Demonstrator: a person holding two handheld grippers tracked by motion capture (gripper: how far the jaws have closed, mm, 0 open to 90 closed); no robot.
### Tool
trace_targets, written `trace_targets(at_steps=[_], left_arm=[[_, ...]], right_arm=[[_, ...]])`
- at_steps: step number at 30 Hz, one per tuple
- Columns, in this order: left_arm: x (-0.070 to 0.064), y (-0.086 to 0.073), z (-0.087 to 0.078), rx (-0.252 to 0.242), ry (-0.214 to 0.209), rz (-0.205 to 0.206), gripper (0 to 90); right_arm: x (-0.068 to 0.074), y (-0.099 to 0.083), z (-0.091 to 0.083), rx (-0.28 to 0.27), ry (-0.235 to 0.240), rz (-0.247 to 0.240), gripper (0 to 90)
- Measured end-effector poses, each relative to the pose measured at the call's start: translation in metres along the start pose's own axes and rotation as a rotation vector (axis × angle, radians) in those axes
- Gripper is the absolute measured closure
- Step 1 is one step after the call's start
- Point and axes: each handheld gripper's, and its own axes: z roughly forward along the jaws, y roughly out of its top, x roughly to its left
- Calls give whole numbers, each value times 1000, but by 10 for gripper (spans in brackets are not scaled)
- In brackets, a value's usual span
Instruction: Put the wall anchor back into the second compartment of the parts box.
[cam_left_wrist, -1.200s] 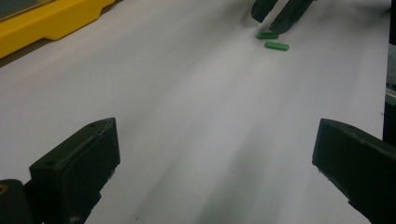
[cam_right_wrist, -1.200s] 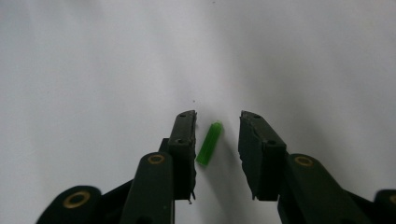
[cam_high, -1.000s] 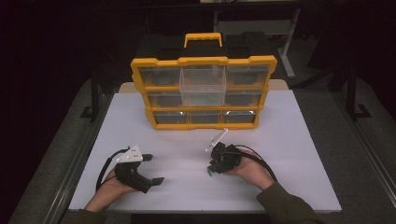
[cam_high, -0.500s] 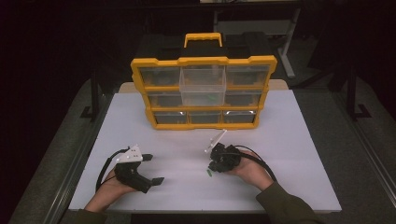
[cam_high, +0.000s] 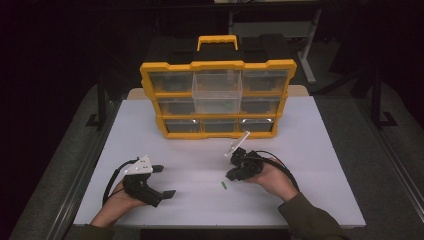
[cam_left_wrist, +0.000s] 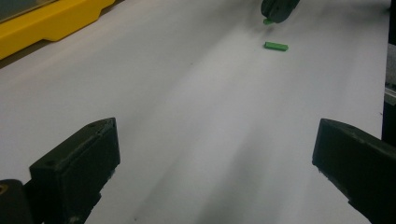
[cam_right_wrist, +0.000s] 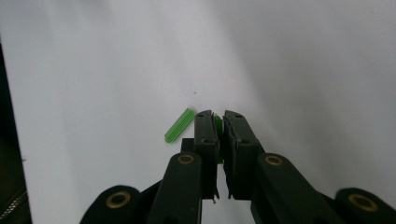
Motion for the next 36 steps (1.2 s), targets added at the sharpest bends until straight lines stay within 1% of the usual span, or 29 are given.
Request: trace_targets(at_steps=[1,2,3,5,7,8,9,10,11,14,16,17,18,21,23,24,25,26,28,33,35,36], left_arm=[[0,0,0,0,0,0,7],[0,0,0,0,0,0,7],[0,0,0,0,0,-1,7],[0,0,0,0,-1,-3,7],[0,0,0,2,0,-1,7],[0,0,0,2,0,-1,7],[0,0,0,1,0,-1,7],[0,0,0,0,0,-2,7],[0,0,0,-2,-1,-5,7],[0,0,0,-2,0,-4,7],[0,0,0,-1,0,-4,7],[0,0,0,1,1,3,7],[1,1,-1,5,0,6,7],[0,1,0,3,-1,4,7],[0,1,0,5,0,7,7],[0,1,0,4,0,6,7],[0,1,0,3,0,8,7],[1,1,0,0,1,12,7],[1,1,-1,3,1,12,7],[1,1,-1,2,0,10,7],[1,1,-1,2,0,10,7],[1,1,-1,1,0,9,7]], right_arm=[[-1,0,-2,-1,-5,-4,839],[-2,0,-4,1,-3,6,839],[-3,1,-7,-4,-2,2,840],[-5,1,-12,-11,-8,14,839],[-7,1,-18,-21,-5,22,839],[-8,1,-21,-29,-12,23,839],[-10,1,-23,-40,-9,17,839],[-11,1,-26,-41,-12,24,839],[-10,2,-29,-36,-10,43,839],[-13,3,-39,-42,-11,62,839],[-15,4,-45,-44,-18,65,839],[-16,5,-49,-45,-17,76,839],[-18,5,-51,-52,-20,60,839],[-20,8,-61,-50,-23,79,840],[-22,9,-67,-53,-26,74,840],[-22,11,-70,-50,-30,83,840],[-24,11,-73,-58,-33,80,840],[-24,13,-77,-57,-27,94,840],[-26,15,-84,-71,-36,94,840],[-30,20,-101,-81,-57,112,840],[-32,22,-107,-91,-54,112,840],[-32,22,-110,-94,-51,120,840]])
